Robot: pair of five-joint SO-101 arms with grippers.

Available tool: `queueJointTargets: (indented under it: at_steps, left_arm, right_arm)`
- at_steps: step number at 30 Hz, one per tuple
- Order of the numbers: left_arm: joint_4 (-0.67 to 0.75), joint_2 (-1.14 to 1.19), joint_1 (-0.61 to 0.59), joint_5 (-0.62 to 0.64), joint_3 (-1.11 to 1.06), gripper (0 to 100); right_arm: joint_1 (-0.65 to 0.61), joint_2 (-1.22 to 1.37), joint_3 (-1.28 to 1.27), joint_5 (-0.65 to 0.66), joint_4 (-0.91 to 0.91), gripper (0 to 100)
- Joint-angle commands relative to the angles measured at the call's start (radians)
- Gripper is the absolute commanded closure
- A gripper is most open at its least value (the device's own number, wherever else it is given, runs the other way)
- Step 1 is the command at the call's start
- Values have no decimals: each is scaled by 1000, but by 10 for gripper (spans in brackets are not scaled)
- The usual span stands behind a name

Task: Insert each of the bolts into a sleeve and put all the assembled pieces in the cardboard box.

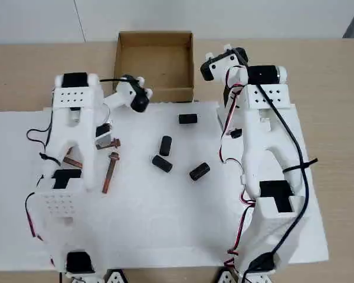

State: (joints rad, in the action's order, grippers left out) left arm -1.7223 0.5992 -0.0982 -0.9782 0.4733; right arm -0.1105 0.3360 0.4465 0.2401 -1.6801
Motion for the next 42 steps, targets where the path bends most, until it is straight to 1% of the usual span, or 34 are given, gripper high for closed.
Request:
queueJointTargets:
  at_steps: [1,11,16,21,26,28,31,37,42]
  left_arm:
    - [-29,-3,11,-8,33,910]
    - [-21,75,11,-21,39,910]
    - [35,101,9,-21,39,910]
    - [51,107,14,-21,38,910]
    - [98,133,11,-21,39,914]
    - [97,150,11,-21,39,921]
    - [92,160,12,-21,39,994]
    - [87,157,14,-21,41,995]
    - [-17,64,21,-17,125,995]
  right_arm:
    - [10,-67,25,-5,-15,995]
    - [10,-67,25,-5,-16,995]
    - [8,-67,25,-5,-16,995]
    - [7,-67,25,-5,-16,995]
    - [4,-67,25,-5,-16,995]
    - [4,-67,25,-5,-16,995]
    - [4,-68,25,-5,-16,995]
    - [2,-77,25,-5,-18,995]
    - [-1,-88,26,-9,-31,995]
